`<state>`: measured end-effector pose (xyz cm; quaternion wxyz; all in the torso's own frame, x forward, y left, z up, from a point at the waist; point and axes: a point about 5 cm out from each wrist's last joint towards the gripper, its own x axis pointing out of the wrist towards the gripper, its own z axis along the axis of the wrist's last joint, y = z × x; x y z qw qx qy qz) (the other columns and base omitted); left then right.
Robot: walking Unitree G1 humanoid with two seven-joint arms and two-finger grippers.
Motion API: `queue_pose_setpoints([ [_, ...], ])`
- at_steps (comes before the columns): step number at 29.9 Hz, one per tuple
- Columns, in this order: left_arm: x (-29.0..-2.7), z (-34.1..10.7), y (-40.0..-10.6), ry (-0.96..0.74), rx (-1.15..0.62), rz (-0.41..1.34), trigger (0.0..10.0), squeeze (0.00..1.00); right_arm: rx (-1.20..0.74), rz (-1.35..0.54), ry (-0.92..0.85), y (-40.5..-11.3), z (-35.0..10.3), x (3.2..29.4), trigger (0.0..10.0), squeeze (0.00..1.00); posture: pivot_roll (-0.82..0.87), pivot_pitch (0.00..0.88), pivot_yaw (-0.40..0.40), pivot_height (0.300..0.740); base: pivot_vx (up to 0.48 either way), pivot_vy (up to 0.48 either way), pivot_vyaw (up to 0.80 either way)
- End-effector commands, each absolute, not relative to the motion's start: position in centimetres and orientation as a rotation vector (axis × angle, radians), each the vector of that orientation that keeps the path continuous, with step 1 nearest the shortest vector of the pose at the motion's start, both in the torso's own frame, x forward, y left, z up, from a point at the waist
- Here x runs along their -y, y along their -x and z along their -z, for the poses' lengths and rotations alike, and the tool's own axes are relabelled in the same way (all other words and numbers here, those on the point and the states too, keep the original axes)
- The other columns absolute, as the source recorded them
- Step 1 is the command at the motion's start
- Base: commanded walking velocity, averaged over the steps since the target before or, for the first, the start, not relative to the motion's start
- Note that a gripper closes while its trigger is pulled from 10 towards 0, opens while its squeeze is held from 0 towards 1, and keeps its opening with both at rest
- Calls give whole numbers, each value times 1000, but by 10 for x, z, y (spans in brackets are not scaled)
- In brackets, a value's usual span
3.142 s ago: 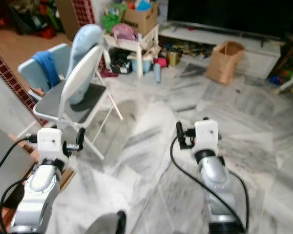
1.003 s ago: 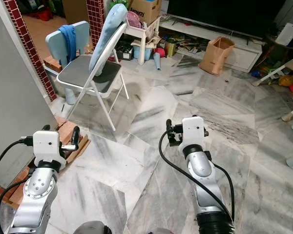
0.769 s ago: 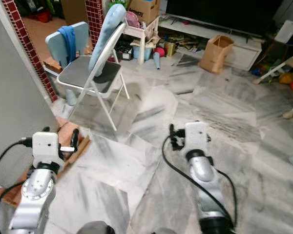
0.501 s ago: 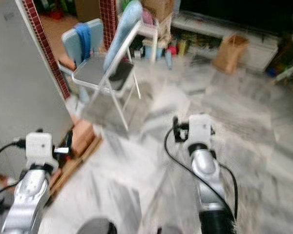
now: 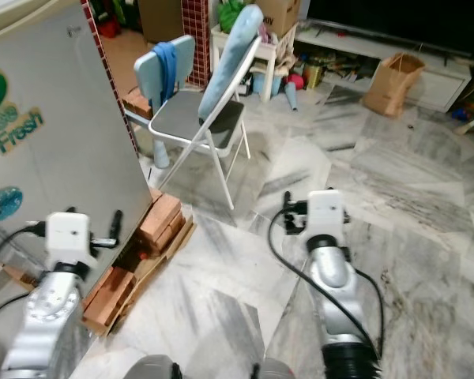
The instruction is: Restocking fridge
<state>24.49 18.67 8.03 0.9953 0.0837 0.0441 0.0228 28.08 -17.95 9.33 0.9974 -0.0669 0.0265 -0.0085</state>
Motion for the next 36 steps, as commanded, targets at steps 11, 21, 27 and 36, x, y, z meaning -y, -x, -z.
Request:
queue_pose_setpoints([
  [11,-180,-81,-241,-154,-92,-23,10000,0,-59,56,158,-283,-92,190,10000,0,102,46,-7,740,-246,415,0],
  [21,-183,-84,-237,-193,-63,8,10000,0,-93,109,143,-277,-87,195,10000,0,100,48,-13,740,-219,307,0],
  [27,-185,-83,-238,-176,-64,11,10000,0,-95,108,143,-275,-86,195,10000,0,98,50,-14,740,0,0,0],
  [36,-179,-85,-239,-153,-46,30,10000,0,-101,118,136,-274,-87,196,10000,0,93,54,-12,740,0,0,0],
])
